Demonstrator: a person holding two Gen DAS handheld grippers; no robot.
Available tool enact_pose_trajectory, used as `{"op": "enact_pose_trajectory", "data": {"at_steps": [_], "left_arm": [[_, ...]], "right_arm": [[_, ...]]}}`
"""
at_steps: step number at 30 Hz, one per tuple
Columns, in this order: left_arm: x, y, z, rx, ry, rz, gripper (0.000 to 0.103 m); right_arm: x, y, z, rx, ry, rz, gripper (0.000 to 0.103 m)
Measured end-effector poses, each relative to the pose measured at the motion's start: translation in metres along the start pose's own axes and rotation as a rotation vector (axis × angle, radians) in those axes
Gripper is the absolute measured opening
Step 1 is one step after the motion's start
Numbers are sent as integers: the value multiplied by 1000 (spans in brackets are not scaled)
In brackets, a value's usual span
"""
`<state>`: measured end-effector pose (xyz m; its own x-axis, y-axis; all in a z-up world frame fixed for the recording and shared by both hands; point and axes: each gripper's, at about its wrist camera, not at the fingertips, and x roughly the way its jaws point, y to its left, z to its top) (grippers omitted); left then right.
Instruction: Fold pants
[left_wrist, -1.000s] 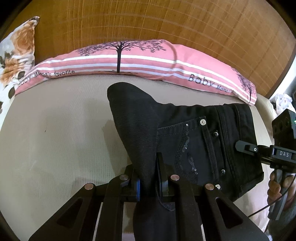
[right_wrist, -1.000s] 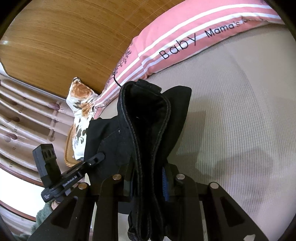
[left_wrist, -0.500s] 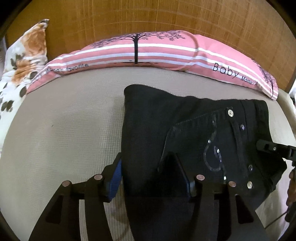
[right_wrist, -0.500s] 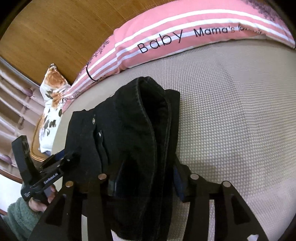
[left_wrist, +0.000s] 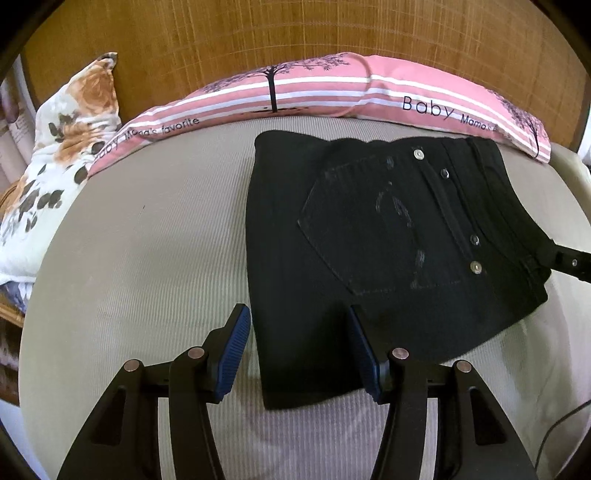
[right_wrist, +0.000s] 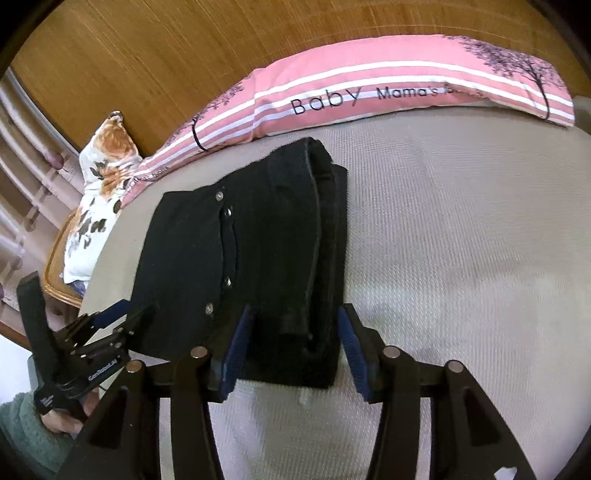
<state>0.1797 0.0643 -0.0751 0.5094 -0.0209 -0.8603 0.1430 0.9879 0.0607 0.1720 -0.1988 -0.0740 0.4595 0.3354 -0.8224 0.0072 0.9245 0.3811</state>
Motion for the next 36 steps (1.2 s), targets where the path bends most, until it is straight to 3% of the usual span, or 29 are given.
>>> {"op": "enact_pose_trajectory", "data": {"at_steps": [11,18,19,23,36], "left_arm": [[-7,-7,-8,25,-32,73,60],[-30,-2,-15,-6,-32,97,74],[-33,-2,-17,-11,-33,100,75],[-46,-3,-23,-38,-35,104,80],[-84,-14,-40,-43,-72,94,80]], "right_arm": [[9,4,-9,-18,4,-100,56],[-13,33,-13,-95,-58,-201,72],[-18,42,-15,-116,-76,-216,80],[-31,65,-23,-158,-112,-234,94],[-46,104,-56,-235,-117,-288,99]]}}
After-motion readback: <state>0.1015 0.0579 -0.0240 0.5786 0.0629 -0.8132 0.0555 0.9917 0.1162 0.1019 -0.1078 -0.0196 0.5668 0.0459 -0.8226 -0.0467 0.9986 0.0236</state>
